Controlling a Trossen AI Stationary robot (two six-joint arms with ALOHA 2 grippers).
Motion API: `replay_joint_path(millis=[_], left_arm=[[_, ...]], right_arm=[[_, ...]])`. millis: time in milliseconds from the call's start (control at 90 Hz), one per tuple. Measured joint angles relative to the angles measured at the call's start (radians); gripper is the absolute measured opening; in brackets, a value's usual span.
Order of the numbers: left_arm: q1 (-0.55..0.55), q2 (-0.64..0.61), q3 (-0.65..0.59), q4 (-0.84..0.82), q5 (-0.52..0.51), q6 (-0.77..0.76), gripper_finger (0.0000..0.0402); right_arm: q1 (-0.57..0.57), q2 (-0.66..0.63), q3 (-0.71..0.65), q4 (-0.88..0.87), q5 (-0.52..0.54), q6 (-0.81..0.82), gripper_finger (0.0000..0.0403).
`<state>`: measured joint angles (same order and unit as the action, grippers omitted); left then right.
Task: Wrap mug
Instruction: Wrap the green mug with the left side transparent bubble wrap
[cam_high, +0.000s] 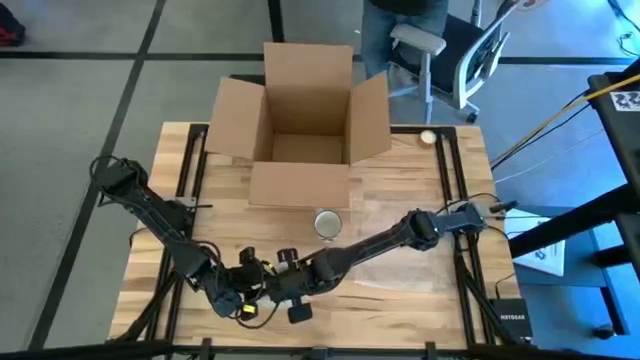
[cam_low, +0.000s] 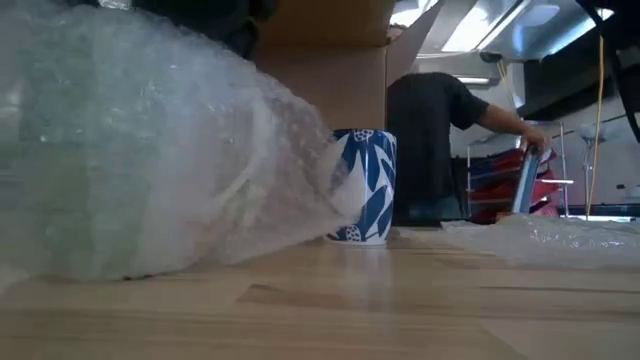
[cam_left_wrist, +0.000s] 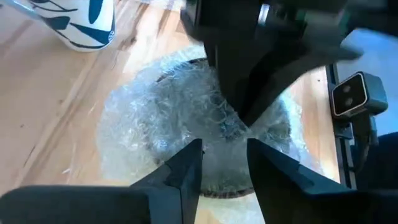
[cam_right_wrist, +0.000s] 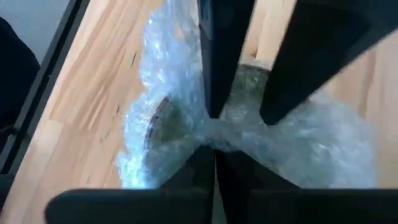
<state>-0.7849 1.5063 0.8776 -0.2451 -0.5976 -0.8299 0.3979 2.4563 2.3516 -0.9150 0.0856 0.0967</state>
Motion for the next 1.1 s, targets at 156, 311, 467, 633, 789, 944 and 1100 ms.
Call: replay_joint_path(millis=[156, 311, 467, 633, 789, 944, 1100], left_arm=[[0.000, -0.001, 0.000, -0.003, 0.003, 0.000, 0.0111], [0.000, -0.001, 0.000, -0.002, 0.007, -0.004, 0.0111], [0.000, -0.001, -0.001, -0.002, 0.007, -0.004, 0.0111], [0.001, 0.000, -0.001, 0.006, 0.009, -0.006, 0.0111], [0.004, 0.000, -0.001, 0.005, 0.008, -0.001, 0.0111], [0.004, 0.000, -0.001, 0.004, 0.010, -0.001, 0.0111], [0.004, 0.000, -0.001, 0.000, 0.011, 0.002, 0.0111]], right_arm=[[0.001, -0.059, 0.002, -0.042, 0.001, 0.001, 0.0000], [-0.003, -0.073, 0.002, -0.007, 0.068, 0.003, 0.0001], [-0.020, -0.015, 0.005, 0.032, 0.084, 0.013, 0.0000], [-0.019, 0.066, 0.005, 0.039, 0.065, 0.030, 0.0001], [-0.019, 0.083, 0.010, 0.048, 0.052, 0.029, 0.0001], [-0.020, 0.037, 0.002, 0.010, 0.030, 0.026, 0.0001], [-0.014, -0.052, 0.002, -0.024, 0.026, 0.026, 0.0001]])
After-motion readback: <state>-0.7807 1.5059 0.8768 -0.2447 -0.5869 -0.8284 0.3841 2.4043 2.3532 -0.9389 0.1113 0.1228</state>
